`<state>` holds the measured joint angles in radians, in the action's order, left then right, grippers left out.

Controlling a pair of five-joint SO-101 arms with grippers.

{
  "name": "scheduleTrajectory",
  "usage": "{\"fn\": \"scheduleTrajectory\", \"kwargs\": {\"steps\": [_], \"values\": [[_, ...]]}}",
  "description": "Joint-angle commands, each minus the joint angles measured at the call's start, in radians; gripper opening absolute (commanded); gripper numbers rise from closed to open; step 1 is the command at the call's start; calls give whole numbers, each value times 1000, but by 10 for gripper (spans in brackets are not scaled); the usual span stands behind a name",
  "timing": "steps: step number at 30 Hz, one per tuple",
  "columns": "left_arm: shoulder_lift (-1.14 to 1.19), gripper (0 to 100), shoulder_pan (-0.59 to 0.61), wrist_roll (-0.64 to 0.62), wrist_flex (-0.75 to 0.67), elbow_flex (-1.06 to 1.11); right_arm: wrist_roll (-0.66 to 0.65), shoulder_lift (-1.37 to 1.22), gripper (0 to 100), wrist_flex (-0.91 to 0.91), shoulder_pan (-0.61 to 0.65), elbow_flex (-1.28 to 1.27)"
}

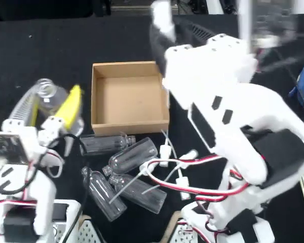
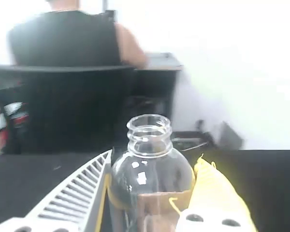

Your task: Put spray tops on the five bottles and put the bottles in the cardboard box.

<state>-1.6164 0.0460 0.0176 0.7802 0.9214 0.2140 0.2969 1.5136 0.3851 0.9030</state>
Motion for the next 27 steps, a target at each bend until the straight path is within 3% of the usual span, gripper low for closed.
{"fn": "scheduleTrajectory", "kwargs": {"steps": [1, 8, 15, 18, 23, 27], "values": [[-63, 29, -96, -3, -138, 143, 104, 44, 11, -74, -37, 1], [-216, 29, -216, -3, -272, 424, 157, 124, 11, -43, -32, -8], [-195, 29, -334, -3, -267, 470, 157, 147, 11, 14, -29, -28], [-195, 29, -369, -3, -269, 492, 147, 160, 11, 0, 32, -84], [-195, 29, -375, -3, -265, 498, 115, 265, 11, -164, 112, -346], [-195, 30, -371, -3, -264, 499, 112, 450, 11, -459, 120, -728]]}}
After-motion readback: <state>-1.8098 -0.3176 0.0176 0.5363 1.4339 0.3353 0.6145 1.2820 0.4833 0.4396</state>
